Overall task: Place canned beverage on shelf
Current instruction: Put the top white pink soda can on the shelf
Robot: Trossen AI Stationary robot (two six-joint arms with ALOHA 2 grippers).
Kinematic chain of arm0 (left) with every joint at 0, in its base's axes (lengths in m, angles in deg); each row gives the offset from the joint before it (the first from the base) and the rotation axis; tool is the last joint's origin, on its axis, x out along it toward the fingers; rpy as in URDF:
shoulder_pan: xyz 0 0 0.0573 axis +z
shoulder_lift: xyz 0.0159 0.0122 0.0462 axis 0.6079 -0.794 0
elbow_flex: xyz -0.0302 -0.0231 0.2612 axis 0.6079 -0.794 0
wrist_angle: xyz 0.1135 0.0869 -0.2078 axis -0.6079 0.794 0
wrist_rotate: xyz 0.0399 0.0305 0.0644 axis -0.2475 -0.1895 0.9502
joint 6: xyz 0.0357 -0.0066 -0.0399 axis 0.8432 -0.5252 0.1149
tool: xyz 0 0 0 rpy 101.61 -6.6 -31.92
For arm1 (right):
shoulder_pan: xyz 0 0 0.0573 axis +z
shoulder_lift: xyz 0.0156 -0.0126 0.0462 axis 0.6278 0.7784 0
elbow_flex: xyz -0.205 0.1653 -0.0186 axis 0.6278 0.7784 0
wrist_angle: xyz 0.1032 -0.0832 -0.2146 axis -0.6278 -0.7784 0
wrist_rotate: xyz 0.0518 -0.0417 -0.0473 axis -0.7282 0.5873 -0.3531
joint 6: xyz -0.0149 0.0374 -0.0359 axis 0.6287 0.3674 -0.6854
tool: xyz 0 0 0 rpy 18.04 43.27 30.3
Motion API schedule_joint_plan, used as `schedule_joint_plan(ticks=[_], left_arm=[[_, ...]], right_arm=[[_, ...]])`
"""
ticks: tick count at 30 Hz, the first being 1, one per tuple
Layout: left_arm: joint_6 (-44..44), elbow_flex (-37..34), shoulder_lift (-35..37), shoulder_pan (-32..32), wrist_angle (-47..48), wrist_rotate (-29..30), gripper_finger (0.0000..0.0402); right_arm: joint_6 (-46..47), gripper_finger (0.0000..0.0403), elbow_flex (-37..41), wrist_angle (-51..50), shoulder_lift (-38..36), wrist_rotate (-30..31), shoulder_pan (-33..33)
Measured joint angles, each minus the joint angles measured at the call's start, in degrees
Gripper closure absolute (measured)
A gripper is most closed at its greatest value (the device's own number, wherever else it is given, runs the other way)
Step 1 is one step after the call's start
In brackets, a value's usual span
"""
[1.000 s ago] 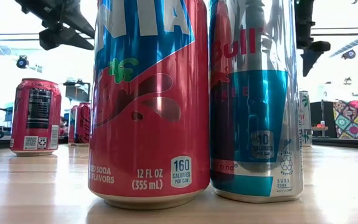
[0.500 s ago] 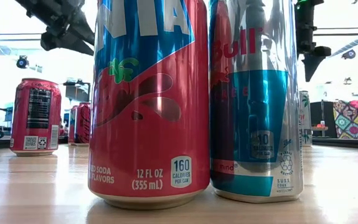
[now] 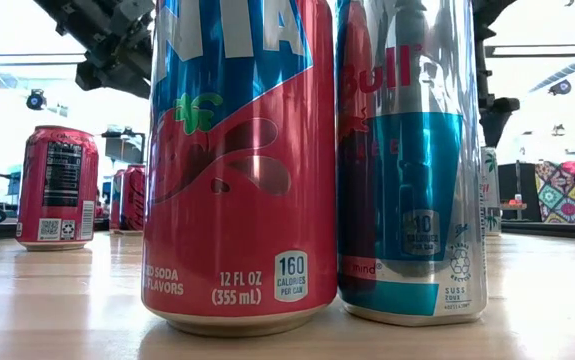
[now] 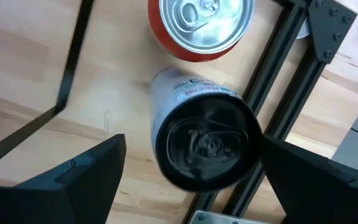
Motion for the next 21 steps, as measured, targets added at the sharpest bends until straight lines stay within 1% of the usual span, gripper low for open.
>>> schedule_joint_plan(ticks=[3, 6, 8, 12, 13, 17, 21], left_arm=[[0.0, 0.4, -0.3, 0.0, 0.4, -0.9, 0.0228], [0.0, 0.9, -0.2, -0.1, 1.5, -1.1, 0.0228], [0.0, 1.0, 0.0, -0.1, 1.9, -1.1, 0.0228], [1.6, 1.2, 0.3, -0.1, 2.1, -1.0, 0.0228], [2.2, 1.3, 0.3, -0.1, 2.2, -1.0, 0.0228], [4.7, 2.6, 0.2, -0.1, 2.3, -0.9, 0.0228], [5.5, 4.5, 0.2, 0.0, 3.2, -0.8, 0.0228]], right_arm=[[0.0, 0.0052, 0.0, 0.0, 1.7, 0.0, -0.1], [-0.1, 0.007, 0.0, 0.0, 2.5, 0.0, -0.1], [-0.1, 0.0094, 0.0, 0.0, 2.7, -0.1, -0.1], [-1.0, 0.0153, 0.0, -0.1, 2.4, -0.2, -0.2], [-1.0, 0.016, 0.0, -0.2, 2.3, -0.2, -0.2], [-1.4, 0.016, -0.6, -1.5, 1.8, -0.8, -0.2], [-2.0, 0.016, -3.7, -6.5, 0.7, -1.7, -0.2]])
